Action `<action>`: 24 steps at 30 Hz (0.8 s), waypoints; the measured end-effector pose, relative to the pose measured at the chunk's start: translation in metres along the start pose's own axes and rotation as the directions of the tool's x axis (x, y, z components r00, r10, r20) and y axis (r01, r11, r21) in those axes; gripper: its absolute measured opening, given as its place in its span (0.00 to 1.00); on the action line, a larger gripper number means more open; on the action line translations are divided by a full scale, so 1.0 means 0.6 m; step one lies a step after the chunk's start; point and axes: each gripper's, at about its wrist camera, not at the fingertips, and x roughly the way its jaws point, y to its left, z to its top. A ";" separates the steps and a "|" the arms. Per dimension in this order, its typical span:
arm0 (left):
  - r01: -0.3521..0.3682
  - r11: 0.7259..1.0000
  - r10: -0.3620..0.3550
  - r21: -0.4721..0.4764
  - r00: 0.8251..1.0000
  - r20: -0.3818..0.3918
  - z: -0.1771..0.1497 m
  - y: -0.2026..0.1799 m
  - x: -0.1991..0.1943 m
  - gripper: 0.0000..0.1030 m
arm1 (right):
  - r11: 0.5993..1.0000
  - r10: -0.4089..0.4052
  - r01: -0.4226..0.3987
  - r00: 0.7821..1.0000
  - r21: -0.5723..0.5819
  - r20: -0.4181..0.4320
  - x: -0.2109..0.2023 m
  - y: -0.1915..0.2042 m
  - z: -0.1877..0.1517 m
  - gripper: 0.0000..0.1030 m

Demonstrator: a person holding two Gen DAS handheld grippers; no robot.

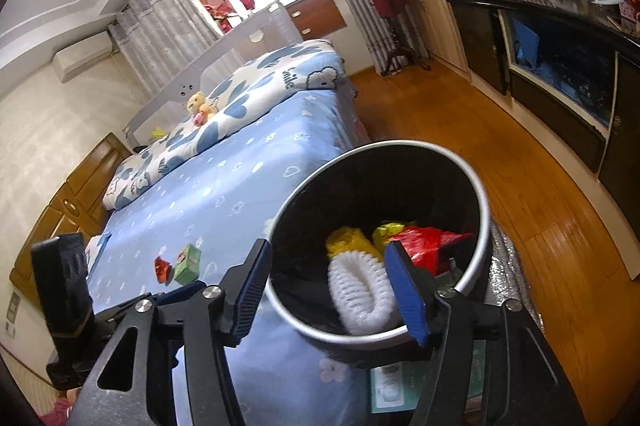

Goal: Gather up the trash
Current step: 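Move both open tools back over the green box and orange wrapper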

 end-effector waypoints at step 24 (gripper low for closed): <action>-0.222 0.948 0.229 -0.228 0.974 0.002 -0.140 0.135 -0.135 0.51 | 0.974 0.120 -0.147 0.980 -0.175 -0.158 0.096 0.206 -0.125 0.68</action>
